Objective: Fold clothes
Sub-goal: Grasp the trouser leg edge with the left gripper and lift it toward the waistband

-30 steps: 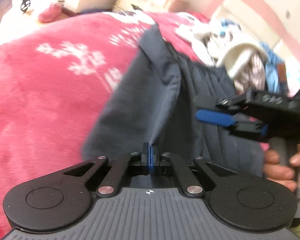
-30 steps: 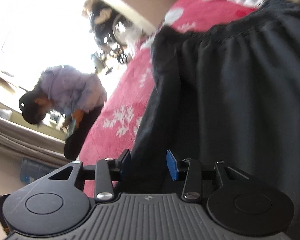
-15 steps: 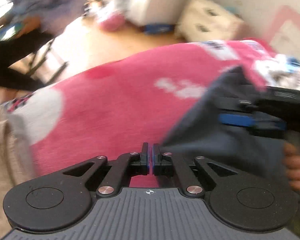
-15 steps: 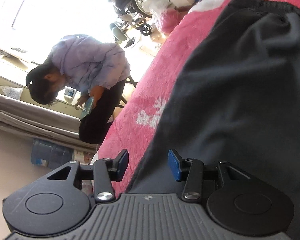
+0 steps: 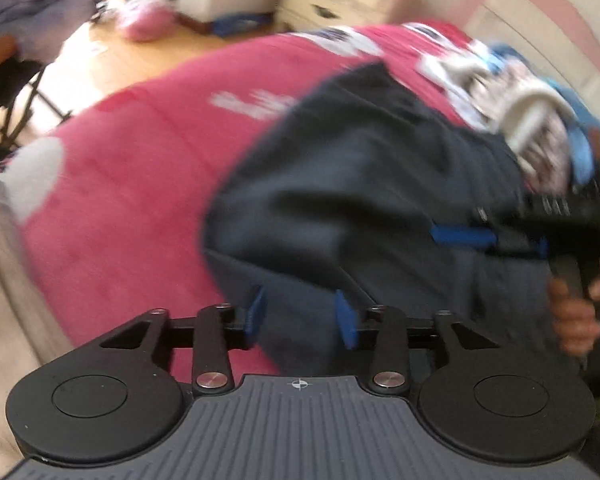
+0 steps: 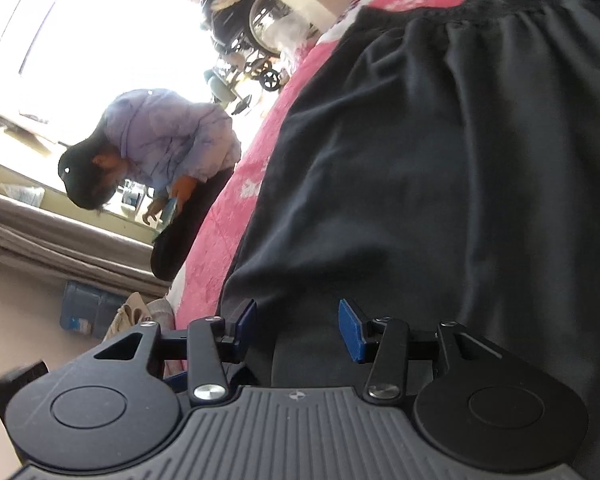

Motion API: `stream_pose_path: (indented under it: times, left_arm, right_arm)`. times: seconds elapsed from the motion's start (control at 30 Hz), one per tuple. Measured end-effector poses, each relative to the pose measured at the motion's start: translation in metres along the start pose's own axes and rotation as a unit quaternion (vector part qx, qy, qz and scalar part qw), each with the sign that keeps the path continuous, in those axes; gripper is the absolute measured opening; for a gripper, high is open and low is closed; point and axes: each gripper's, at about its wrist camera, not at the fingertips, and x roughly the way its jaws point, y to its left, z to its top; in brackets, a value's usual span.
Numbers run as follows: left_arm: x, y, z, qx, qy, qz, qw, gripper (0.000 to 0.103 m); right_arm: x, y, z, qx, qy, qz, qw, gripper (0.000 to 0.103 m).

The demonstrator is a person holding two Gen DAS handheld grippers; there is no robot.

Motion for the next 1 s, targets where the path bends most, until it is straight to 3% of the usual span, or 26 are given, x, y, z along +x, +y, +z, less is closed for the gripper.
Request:
stream_pose_path:
  times: [0.07,0.2,0.23,0.3,0.37,0.47,0.6,0.7,0.8,1.0]
  left_arm:
    - [0.008,-0.018,-0.012,0.033,-0.004,0.022,0.9992,0.059]
    - [0.032,-0.043,-0.025,0.099,-0.020,0.088,0.9910,0.055]
    - [0.037,-0.045,-0.026,0.106,-0.022,0.103,0.9887,0.049]
    - [0.044,-0.042,-0.025,0.099,-0.023,0.123,0.9872,0.015]
    - [0.040,-0.025,-0.021,0.047,-0.024,0.129,0.9903,0.000]
    - [0.020,0.003,-0.016,-0.020,-0.036,0.139,0.9894,0.000]
    - [-0.017,0.033,-0.010,-0.051,-0.054,0.184,0.9801,0.000]
    - [-0.027,0.047,-0.003,-0.053,-0.053,0.218,0.9731,0.000]
    - [-0.020,0.056,0.000,-0.053,-0.026,0.242,0.9684,0.000]
    - [0.006,0.052,-0.009,0.005,0.020,0.290,0.9568,0.005]
  right_arm:
    - [-0.004,0.000,-0.008,-0.006,0.000,-0.009,1.000,0.049]
    - [-0.008,0.004,-0.022,-0.026,0.003,-0.036,0.999,0.047]
    - [-0.009,0.003,-0.025,-0.022,0.003,-0.035,0.999,0.046]
    - [-0.011,0.002,-0.029,-0.018,0.002,-0.036,0.999,0.045]
    - [-0.014,0.002,-0.031,-0.019,-0.001,-0.038,0.999,0.045]
    - [-0.021,0.001,-0.031,-0.020,-0.009,-0.034,0.999,0.045]
    - [-0.022,-0.001,-0.028,-0.016,-0.015,-0.028,0.999,0.045]
    - [-0.021,-0.003,-0.027,-0.015,-0.012,-0.030,0.999,0.045]
    - [-0.021,-0.005,-0.028,-0.019,-0.009,-0.038,0.999,0.045]
    - [-0.020,-0.006,-0.030,-0.026,-0.003,-0.044,0.999,0.045]
